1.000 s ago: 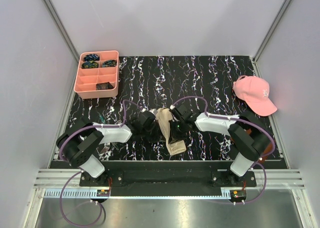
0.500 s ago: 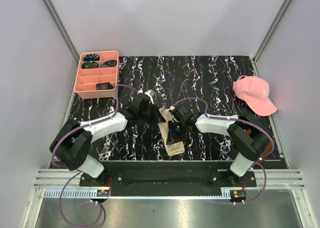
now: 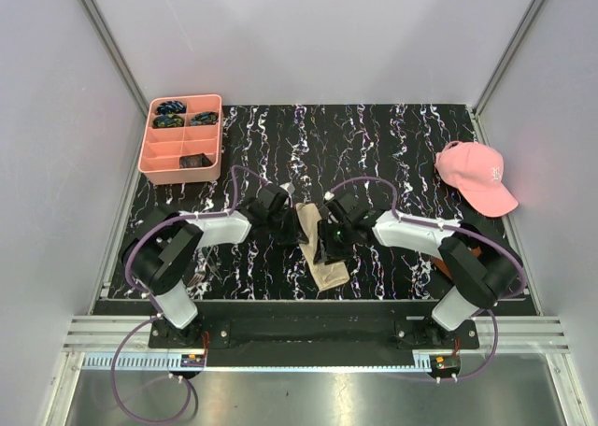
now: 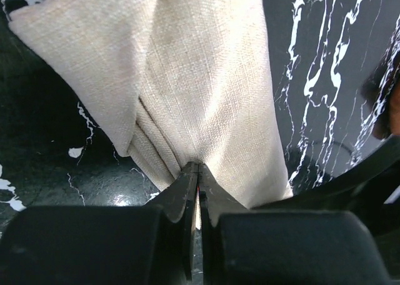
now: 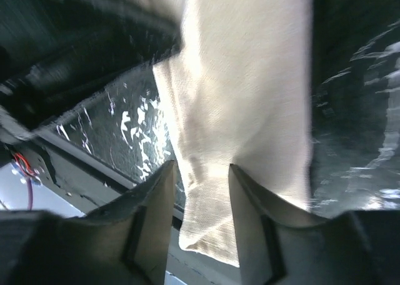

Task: Fold the napkin into a case and place the utensils inside
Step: Stuff the top corner of the smaller-rectangle-folded napkin into the folded napkin.

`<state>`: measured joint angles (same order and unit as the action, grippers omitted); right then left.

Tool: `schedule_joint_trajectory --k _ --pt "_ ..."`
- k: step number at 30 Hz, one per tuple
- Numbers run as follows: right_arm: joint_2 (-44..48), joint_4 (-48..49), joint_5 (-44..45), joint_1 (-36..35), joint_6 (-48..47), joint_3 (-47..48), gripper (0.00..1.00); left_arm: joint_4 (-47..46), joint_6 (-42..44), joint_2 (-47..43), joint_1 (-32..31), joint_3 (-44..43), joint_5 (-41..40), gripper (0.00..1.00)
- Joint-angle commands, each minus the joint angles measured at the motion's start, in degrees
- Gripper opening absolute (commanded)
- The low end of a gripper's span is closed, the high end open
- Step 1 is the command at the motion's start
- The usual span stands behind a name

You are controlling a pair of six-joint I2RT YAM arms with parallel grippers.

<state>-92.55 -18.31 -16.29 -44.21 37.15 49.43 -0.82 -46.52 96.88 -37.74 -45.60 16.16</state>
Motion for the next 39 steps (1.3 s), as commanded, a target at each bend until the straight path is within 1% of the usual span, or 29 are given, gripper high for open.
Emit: schedule_joint_trajectory --k 1,3,4,5,8,9,11,12,14,15,16,17,19,25,29,35,36,39 --pt "3.43 -2.0 1.7 4.29 -2.08 4.35 0.52 2.75 5.47 -2.21 0.12 -0.36 -3.86 0.06" --pt "3.34 -2.08 1.27 5.44 -2.78 6.19 0.55 4.15 5.92 -3.53 0.12 -1.5 -4.12 0.11" --pt "2.82 -2.09 1.18 6.93 -2.87 6.9 0.56 4.51 6.35 -5.11 0.12 -1.85 -4.04 0.14" --pt "2.38 -1.82 1.0 7.55 -3.04 7.52 0.56 5.21 6.62 -5.99 0.21 -2.38 -4.21 0.22" --pt "0.1 -1.47 0.47 10.01 -3.39 10.68 0.56 8.2 7.15 -10.12 0.73 -4.58 -5.7 0.33" --pt "-1.56 -1.3 0.39 10.28 -3.57 12.86 0.56 10.03 7.15 -11.87 0.82 -5.71 -7.97 0.4" --pt "-3.76 -0.51 -0.31 10.63 -3.31 15.25 0.54 13.37 7.94 -12.77 1.7 -7.3 -10.52 0.43" --pt "-6.56 -0.24 -1.45 10.63 -3.57 17.96 0.52 14.61 8.2 -12.77 1.96 -8.96 -13.67 0.43" --pt "-8.95 1.16 -3.91 10.63 -3.14 20.26 0.5 17.33 8.73 -11.98 3.54 -10.64 -15.37 0.43" --pt "-10.96 2.12 -4.62 10.54 -2.35 21.49 0.5 17.78 9.16 -10.67 4.42 -11.78 -15.98 0.42" --pt "-11.94 3.61 -5.58 10.54 -2.08 22.11 0.47 18.3 9.43 -9.7 4.86 -12.4 -17.81 0.4" --pt "-12.82 4.24 -6.03 10.54 -1.29 22.81 0.45 19.35 9.69 -8.74 5.21 -13.88 -18.27 0.38" --pt "-15.63 5.82 -7.43 10.37 -0.67 24.48 0.43 20.33 10.22 -5.31 6.18 -15.38 -17.75 0.34" --pt "-20.29 8.89 -8.66 10.11 1.52 26.33 0.37 20.42 10.75 0.14 6.53 -18.29 -17.92 0.34" --pt "-23.11 9.25 -9.19 9.67 2.05 27.74 0.37 19.46 10.75 1.64 6.53 -19.0 -17.13 0.38" --pt "-25.13 9.87 -9.19 9.58 2.67 28.18 0.38 19.54 10.75 3.22 6.45 -18.91 -17.57 0.38" --pt "-25.39 9.87 -9.11 9.49 2.58 28.18 0.38 19.37 10.4 3.23 6.53 -18.73 -17.4 0.36" --pt "-25.4 9.87 -8.93 9.49 2.49 27.83 0.38 17.96 9.96 1.65 6.53 -17.15 -16.96 0.36"
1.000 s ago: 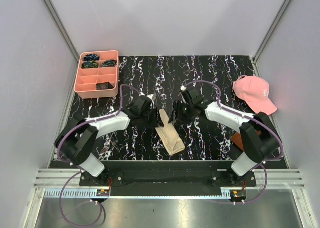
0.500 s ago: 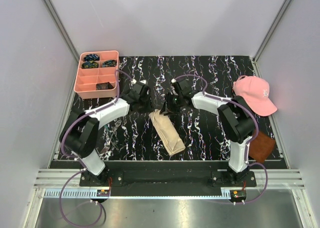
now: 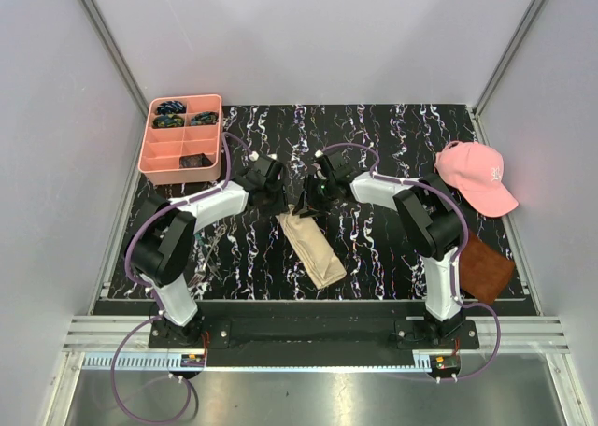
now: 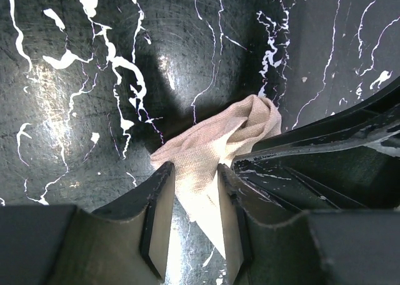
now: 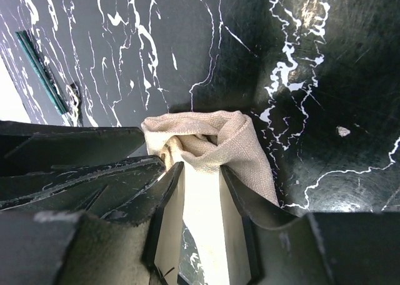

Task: Fold the napkin into a case and place the utensils inside
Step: Stuff the top corner of the smaller-rectangle-folded napkin into the folded napkin.

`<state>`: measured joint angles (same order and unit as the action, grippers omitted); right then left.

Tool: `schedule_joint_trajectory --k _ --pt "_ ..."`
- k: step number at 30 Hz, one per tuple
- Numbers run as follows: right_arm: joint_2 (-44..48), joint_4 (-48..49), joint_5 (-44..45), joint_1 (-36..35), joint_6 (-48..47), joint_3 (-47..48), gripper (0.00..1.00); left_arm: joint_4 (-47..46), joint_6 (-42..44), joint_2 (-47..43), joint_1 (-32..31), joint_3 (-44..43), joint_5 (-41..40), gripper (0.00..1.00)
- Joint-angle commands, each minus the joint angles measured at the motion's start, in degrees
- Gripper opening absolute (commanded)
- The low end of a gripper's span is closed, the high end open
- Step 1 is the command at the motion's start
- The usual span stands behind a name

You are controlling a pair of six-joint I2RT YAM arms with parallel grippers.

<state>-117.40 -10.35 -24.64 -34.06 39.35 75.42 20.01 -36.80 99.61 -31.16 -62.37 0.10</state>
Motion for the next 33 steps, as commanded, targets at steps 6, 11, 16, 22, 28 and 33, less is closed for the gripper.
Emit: schedule_joint_trajectory --k 6,11,16,22,28,33 --pt "-0.28 1.65 -0.05 -0.83 -0.16 1.92 0.28 -2.87 0.58 -0.21 -0.04 -0.73 -0.45 0.31" --pt "-0.8 1.47 -0.75 -1.09 -0.59 2.98 0.15 -3.4 -0.12 0.85 -0.04 -0.56 -0.45 0.12" --pt "-1.95 1.12 -1.9 -1.53 -0.86 4.03 0.02 -6.11 -0.82 -2.57 -0.04 1.19 1.04 0.0" --pt "-1.95 0.51 -1.99 -2.5 -1.12 4.91 0.0 -8.76 -2.14 -5.83 -0.04 4.1 2.8 0.0" --pt "-4.23 0.07 -2.43 -2.94 -1.3 6.49 0.0 -12.18 -3.63 -1.11 -0.04 5.15 5.44 0.0" --pt "-4.5 -1.42 -1.73 -3.11 -1.73 7.02 0.01 -10.17 -3.28 3.22 0.31 3.74 4.21 0.0"
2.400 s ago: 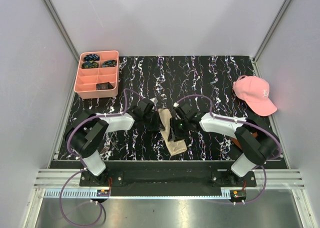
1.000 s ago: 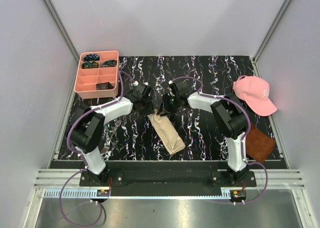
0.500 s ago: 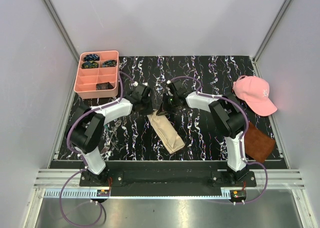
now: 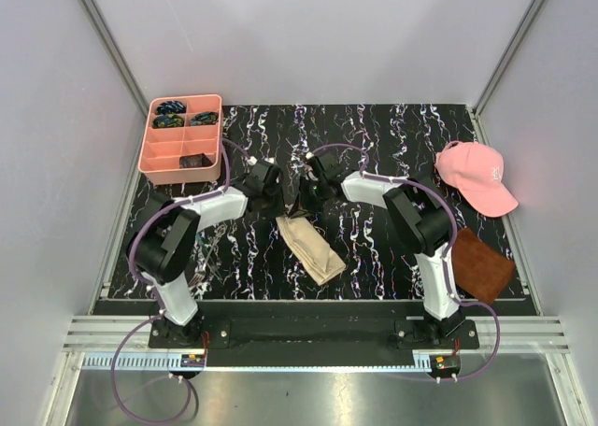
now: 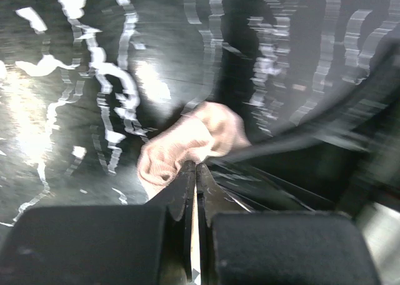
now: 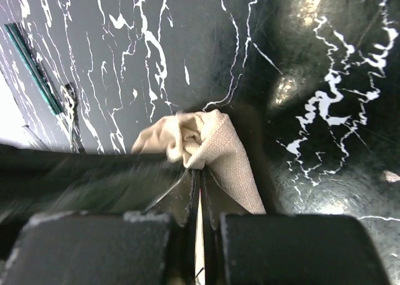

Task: Fold the napkin into a case and place the utensils inside
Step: Stuff the top corner of the smaller-rectangle-folded napkin into the folded napkin.

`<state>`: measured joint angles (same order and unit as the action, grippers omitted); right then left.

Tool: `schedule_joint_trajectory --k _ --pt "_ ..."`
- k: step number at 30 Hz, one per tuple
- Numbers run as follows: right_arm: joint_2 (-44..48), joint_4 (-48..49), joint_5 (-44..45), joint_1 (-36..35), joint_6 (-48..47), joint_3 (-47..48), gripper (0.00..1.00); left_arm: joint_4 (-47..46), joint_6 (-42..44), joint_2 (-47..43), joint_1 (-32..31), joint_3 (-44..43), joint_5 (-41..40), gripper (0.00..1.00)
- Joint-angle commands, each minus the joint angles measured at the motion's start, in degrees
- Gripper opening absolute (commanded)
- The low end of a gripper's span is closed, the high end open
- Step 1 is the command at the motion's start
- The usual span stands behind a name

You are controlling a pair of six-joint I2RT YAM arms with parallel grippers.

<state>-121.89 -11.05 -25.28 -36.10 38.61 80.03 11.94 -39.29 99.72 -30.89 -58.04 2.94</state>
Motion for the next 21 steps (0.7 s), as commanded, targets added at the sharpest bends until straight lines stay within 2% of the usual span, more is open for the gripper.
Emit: schedule_joint_trajectory --k 1,2,3,6,9,13,14,15,18,21 --pt "0.42 -1.51 -0.57 -1.08 -1.69 2.5 0.03 -2.19 -0.79 2.85 0.05 0.03 0.84 0.0" --pt "1.2 -2.3 0.05 -0.99 -2.13 2.5 0.09 -2.1 -0.79 2.5 0.22 0.47 -0.12 0.0" --pt "1.82 -3.7 1.01 -0.91 -2.66 2.41 0.18 -2.1 -0.79 2.23 0.22 0.82 -0.48 0.0" --pt "5.25 -5.9 2.25 -1.17 -4.85 1.36 0.32 -1.58 -0.44 1.0 0.57 1.88 -1.53 0.0" --pt "8.76 -9.33 3.92 -2.13 -8.63 0.74 0.41 -1.66 -0.79 -0.4 0.75 2.67 -0.92 0.0" --pt "14.11 -12.94 7.16 -4.59 -14.16 -0.83 0.59 -1.84 -1.49 -4.87 1.01 3.37 -0.04 0.13" --pt "15.09 -14.08 9.26 -5.47 -14.87 -1.27 0.61 -1.66 -1.67 -5.85 1.1 3.37 0.22 0.16" --pt "16.06 -14.35 9.98 -6.0 -15.84 -1.8 0.64 -0.88 -1.93 -6.64 1.36 2.85 0.57 0.27" --pt "18.26 -14.88 10.95 -7.23 -17.86 -3.91 0.7 0.53 -2.81 -11.12 2.68 3.11 0.75 0.44" --pt "18.7 -16.02 12.71 -8.72 -19.36 -4.88 0.75 2.72 -3.34 -17.61 4.79 3.9 0.49 0.5"
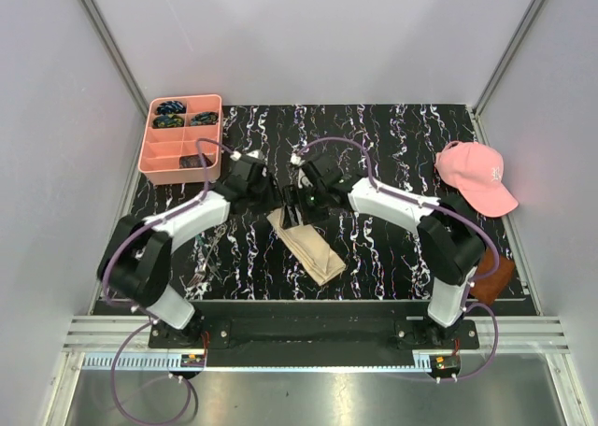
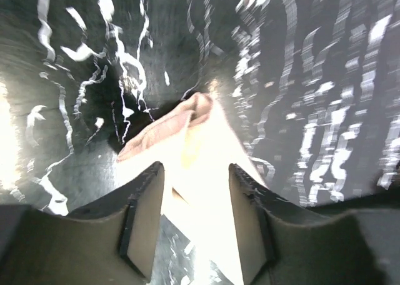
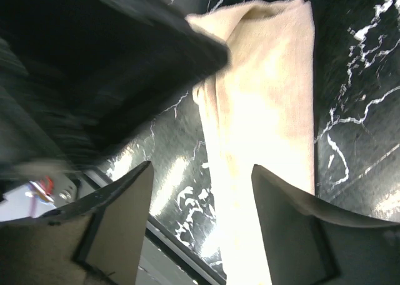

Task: Fold the napkin into a case and place the utensils inside
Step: Stuff the top corner of the smaller-rectangle-folded napkin into the folded napkin, then pick up the smaller rectangle-folded napkin from the center of the board.

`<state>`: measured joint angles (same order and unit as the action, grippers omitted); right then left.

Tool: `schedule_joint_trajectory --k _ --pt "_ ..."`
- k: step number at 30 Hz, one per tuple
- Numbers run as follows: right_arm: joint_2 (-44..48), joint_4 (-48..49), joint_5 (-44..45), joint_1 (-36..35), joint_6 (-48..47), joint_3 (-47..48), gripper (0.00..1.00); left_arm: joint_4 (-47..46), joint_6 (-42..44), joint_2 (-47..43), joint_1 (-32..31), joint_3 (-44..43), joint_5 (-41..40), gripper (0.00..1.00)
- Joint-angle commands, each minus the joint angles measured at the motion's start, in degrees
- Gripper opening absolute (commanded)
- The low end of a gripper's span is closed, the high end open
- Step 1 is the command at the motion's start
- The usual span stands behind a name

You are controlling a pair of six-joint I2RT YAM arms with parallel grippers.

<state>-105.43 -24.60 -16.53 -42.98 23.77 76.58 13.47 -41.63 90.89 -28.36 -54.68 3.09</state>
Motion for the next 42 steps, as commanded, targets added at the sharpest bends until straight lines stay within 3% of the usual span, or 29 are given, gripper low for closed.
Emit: schedule_joint_trajectory --k 1,9,15,25,34,35,39,42 --pt "2.42 -2.56 4.31 -2.45 -4.96 -1.6 0.76 1.81 -1.17 -10.11 3.39 0.88 -0.1 0.51" --pt "-2.06 -4.93 11.96 -9.04 -6.89 1.99 0.8 9.71 -3.37 -28.98 10.25 7.56 -5.2 0.55" --pt "-6.98 -9.32 21.62 -12.47 -8.03 6.65 0.74 14.9 -0.74 -38.49 15.44 8.8 -4.59 0.58" --pt "-12.87 -15.47 29.88 -16.6 -8.74 12.28 0.58 16.23 0.23 -42.11 15.97 11.7 -1.6 0.57" --pt "-19.11 -20.22 43.14 -21.44 -5.31 14.83 0.57 16.23 0.23 -42.9 16.41 11.35 -1.07 0.57" --pt "-19.64 -20.66 44.38 -21.7 -4.44 15.35 0.54 16.41 0.32 -43.16 16.41 11.43 -0.98 0.58" --pt "-20.08 -21.28 48.96 -22.15 -3.03 15.88 0.24 16.58 0.67 -43.25 16.76 11.78 -1.16 0.57" --pt "-19.12 -21.1 48.88 -22.15 -3.64 17.46 0.09 16.85 0.93 -43.17 17.02 11.78 -1.33 0.57"
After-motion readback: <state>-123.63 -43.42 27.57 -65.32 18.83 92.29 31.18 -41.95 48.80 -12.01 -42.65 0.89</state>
